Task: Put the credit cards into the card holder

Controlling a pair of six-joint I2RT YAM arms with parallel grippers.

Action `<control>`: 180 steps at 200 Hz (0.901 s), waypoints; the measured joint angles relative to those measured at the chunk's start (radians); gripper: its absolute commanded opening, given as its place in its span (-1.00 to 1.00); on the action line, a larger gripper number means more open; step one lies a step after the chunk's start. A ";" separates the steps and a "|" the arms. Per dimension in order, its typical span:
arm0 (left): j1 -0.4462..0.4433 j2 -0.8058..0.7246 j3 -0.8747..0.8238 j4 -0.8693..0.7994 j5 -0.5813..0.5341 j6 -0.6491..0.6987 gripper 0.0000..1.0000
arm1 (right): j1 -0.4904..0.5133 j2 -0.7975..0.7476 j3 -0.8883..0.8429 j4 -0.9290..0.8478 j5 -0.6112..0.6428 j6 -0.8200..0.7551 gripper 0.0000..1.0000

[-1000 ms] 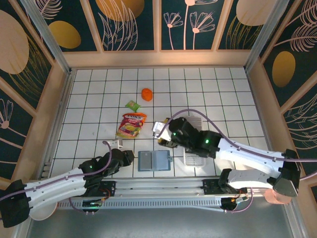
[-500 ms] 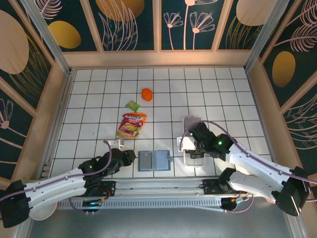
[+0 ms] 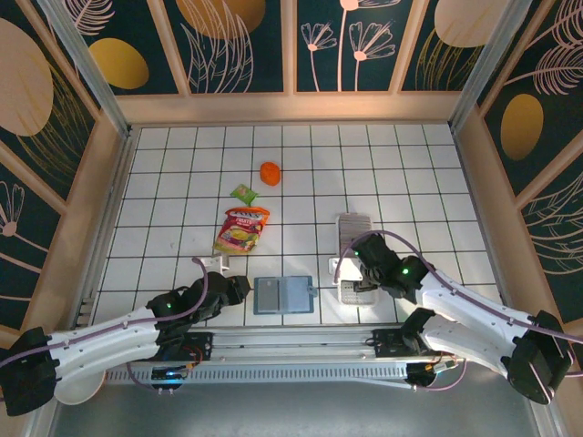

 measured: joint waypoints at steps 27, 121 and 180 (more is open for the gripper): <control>0.000 0.000 0.000 0.006 0.000 0.000 -0.68 | -0.017 0.008 -0.013 0.023 -0.009 -0.012 0.61; 0.000 -0.010 -0.005 0.006 0.008 -0.004 -0.70 | -0.037 0.032 -0.019 0.014 -0.077 -0.034 0.04; 0.000 -0.009 -0.007 0.008 0.016 -0.005 -0.72 | -0.037 0.003 -0.018 -0.030 -0.102 -0.043 -0.38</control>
